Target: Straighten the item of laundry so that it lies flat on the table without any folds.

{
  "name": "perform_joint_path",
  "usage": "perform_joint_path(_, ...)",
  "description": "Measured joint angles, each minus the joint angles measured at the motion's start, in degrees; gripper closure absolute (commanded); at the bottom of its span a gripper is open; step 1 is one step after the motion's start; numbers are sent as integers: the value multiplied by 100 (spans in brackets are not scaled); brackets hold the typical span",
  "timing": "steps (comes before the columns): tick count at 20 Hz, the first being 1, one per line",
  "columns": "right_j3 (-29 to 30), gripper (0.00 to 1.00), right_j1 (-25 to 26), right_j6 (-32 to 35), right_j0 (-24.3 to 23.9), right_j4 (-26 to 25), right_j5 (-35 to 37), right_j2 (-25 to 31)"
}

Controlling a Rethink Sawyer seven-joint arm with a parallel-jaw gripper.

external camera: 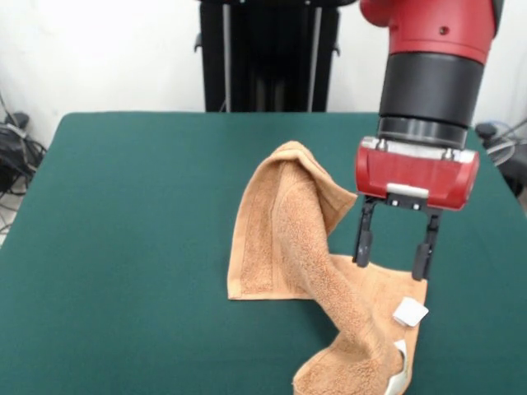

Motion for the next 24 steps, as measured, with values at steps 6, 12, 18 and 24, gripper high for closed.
perform_joint_path(6, -100, 0, 165, 0, -39, 104, 186, 11)
perform_joint_path(12, -238, 0, 341, 0, -59, 226, 455, 22)
perform_joint_path(18, -288, 0, 528, 0, -127, 554, 781, 98)
perform_joint_path(24, -271, 0, 709, 0, -203, 903, 839, 208)
